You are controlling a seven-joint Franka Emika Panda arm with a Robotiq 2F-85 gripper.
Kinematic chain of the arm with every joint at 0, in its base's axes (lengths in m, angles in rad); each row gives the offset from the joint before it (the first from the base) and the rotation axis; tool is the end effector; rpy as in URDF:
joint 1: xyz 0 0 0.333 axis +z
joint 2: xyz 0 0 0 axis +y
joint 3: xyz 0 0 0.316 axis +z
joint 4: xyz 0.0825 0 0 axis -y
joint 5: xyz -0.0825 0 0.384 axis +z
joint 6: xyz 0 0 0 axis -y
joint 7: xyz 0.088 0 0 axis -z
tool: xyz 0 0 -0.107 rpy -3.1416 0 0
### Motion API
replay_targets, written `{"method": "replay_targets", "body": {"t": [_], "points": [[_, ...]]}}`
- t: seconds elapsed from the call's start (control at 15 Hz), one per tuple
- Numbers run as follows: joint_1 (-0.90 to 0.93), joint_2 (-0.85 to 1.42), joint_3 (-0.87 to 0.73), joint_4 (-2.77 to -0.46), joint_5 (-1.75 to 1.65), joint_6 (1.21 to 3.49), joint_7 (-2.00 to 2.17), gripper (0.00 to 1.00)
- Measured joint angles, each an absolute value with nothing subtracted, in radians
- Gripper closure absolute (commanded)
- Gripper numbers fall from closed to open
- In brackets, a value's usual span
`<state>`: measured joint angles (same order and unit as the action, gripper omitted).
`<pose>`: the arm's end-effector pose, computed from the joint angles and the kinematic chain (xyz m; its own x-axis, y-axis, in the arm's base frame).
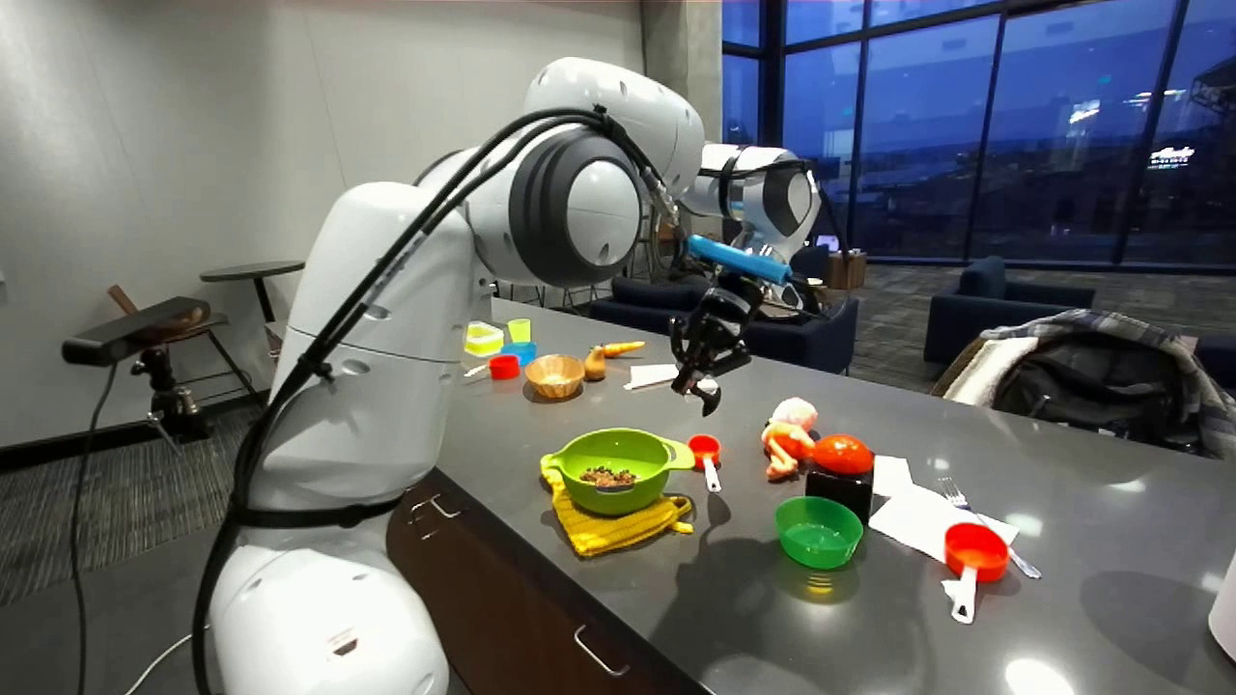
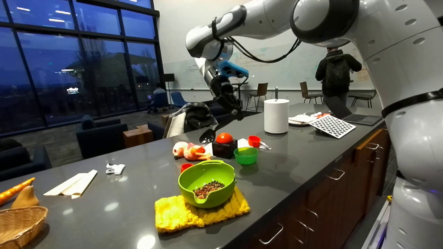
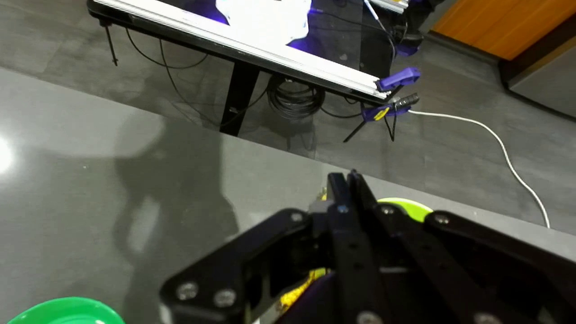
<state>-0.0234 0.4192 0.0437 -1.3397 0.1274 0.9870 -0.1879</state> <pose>0.5849 0.0249 0.4608 0.7050 0.2774 -0.6527 0.1266 -0.9548 -0.2691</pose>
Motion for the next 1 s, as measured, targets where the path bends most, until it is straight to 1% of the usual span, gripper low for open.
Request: {"method": "replay_targets", "body": {"t": [0.47, 1.0], "points": [[-0.122, 0.389, 0.006, -1.403, 0.288, 1.102, -0.255, 0.99], [-0.174, 0.391, -0.015, -1.554, 0.404, 1.22, -0.365, 0.99]]}}
